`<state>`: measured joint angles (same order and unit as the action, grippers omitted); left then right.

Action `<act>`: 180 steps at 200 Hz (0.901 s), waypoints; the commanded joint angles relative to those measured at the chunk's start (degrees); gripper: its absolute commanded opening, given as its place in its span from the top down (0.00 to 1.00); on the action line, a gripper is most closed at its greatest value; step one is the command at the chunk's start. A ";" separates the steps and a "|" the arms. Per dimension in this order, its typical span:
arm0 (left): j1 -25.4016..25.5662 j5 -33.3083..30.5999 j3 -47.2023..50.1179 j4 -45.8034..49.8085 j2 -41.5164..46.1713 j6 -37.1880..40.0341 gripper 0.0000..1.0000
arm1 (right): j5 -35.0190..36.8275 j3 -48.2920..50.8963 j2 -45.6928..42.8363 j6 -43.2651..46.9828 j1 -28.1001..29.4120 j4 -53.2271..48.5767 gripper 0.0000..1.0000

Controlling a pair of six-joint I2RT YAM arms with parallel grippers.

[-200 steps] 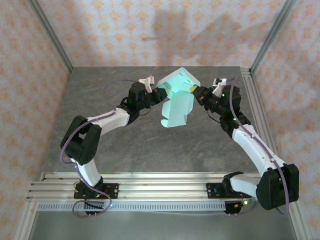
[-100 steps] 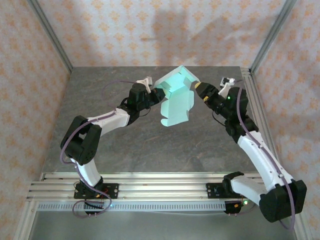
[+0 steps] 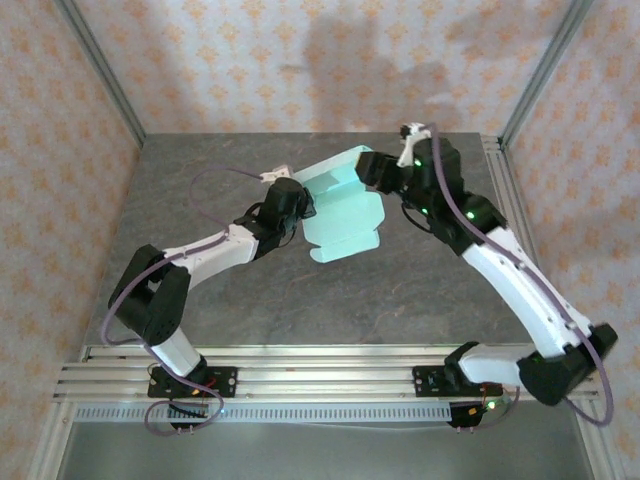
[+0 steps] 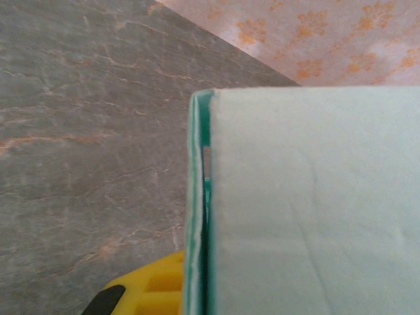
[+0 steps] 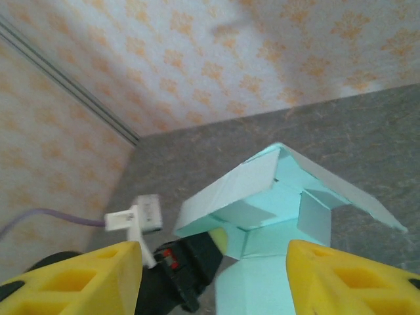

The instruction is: Fold the paper box

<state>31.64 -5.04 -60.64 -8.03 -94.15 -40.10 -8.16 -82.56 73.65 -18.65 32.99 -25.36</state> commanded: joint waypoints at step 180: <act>1.06 -6.38 -0.43 5.51 5.47 6.75 1.00 | 7.16 -20.18 23.70 1.86 2.79 -14.45 0.62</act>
<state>32.27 -11.11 -60.58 -2.98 -90.50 -34.39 -0.47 -100.49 96.51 -15.77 36.40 -39.05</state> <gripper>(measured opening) 0.075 0.410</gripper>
